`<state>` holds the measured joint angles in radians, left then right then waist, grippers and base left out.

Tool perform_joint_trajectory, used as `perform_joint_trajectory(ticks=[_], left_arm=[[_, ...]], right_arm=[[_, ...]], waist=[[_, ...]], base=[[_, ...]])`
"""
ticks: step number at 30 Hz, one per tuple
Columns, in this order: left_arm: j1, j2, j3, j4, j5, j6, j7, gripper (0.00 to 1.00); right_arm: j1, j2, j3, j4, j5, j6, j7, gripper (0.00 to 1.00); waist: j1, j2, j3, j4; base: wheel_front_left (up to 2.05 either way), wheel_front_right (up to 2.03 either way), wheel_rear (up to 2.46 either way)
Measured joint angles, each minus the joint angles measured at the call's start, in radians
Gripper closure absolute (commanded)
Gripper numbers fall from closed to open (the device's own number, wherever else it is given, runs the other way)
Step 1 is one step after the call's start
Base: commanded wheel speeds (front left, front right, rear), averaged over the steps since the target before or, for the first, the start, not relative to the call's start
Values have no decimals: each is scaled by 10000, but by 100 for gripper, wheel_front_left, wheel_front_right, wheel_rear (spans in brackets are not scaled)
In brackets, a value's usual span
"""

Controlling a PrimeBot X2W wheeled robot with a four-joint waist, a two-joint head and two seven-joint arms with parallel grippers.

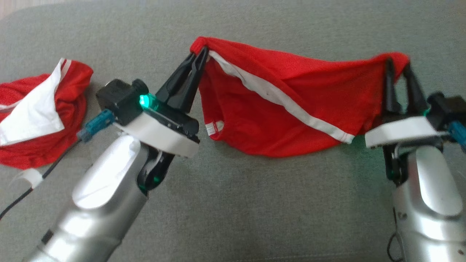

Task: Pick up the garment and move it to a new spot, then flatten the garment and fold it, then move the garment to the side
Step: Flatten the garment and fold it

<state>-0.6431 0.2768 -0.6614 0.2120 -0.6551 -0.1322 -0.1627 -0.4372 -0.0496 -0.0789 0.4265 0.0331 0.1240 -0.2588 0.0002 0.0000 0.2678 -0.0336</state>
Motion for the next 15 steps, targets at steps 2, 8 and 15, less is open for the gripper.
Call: perform_joint_trajectory(ticks=[2, 8, 15], left_arm=[[-335, -31, -159, 518, -198, 0, -215, 100], [-1133, 2, -537, 1605, -591, 0, -694, 100], [-1223, 230, -765, 2171, -861, 0, -865, 100]], right_arm=[[-294, 4, 10, 75, -253, 0, 0, 0], [839, -2, 769, -742, -600, 0, -2, 0], [2706, -293, 2867, -1156, -192, 0, 0, 0]], waist=[[0, 0, 138, 79], [-2, 0, 210, -8], [-2, 0, 192, -199]], base=[[0, 0, 0], [0, 0, 0], [0, 0, 0]])
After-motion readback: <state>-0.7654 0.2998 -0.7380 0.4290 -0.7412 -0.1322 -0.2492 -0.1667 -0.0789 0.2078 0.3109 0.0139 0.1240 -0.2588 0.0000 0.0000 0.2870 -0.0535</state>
